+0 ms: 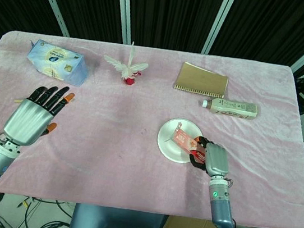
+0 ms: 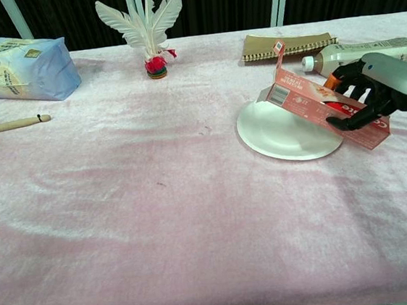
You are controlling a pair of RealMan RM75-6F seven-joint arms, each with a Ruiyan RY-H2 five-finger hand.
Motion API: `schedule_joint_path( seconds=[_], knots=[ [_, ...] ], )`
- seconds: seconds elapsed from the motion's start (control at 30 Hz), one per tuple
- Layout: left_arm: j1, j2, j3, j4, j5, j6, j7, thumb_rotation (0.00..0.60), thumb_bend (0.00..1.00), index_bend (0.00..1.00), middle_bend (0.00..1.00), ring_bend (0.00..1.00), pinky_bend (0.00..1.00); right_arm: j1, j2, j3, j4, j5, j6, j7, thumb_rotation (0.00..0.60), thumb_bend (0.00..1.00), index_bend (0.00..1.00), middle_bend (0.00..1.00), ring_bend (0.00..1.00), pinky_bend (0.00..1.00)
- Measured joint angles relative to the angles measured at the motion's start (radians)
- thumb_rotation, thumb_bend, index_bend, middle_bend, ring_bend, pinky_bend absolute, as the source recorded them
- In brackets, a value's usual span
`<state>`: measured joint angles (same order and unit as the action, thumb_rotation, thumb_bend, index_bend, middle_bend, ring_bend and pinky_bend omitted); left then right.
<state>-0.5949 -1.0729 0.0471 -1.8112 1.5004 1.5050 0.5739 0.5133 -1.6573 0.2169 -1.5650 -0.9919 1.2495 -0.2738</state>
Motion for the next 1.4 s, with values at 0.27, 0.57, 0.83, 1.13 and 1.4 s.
schedule_joint_path(
  seconds=[0.27,0.57,0.83,1.13,1.4],
  knots=[
    [0.075,0.013,0.012,0.057,0.022,0.016,-0.092,0.600,0.03,0.11,0.10,0.14,0.23,0.014,-0.046,-0.013,0.032,-0.012,0.003,-0.084,0.600,0.20,0.10,0.07,0.03,0.11],
    [0.161,0.013,0.018,0.051,0.050,0.038,-0.142,0.600,0.03,0.09,0.07,0.10,0.19,0.009,-0.004,-0.035,-0.068,-0.069,0.025,-0.141,0.600,0.19,0.00,0.00,0.00,0.09],
    [0.238,0.011,0.046,0.052,0.085,0.070,-0.171,0.600,0.00,0.05,0.02,0.05,0.11,-0.042,0.144,-0.111,-0.189,-0.182,0.068,-0.155,0.600,0.19,0.00,0.00,0.00,0.09],
    [0.386,-0.001,0.108,0.118,0.105,0.133,-0.281,0.600,0.00,0.00,0.00,0.00,0.00,-0.213,0.479,-0.309,-0.267,-0.426,0.209,-0.090,0.600,0.12,0.00,0.00,0.00,0.06],
    [0.446,-0.043,0.112,0.211,0.126,0.160,-0.329,0.600,0.00,0.00,0.00,0.00,0.00,-0.373,0.599,-0.399,-0.153,-0.524,0.347,0.001,0.600,0.12,0.00,0.00,0.00,0.06]
  ],
)
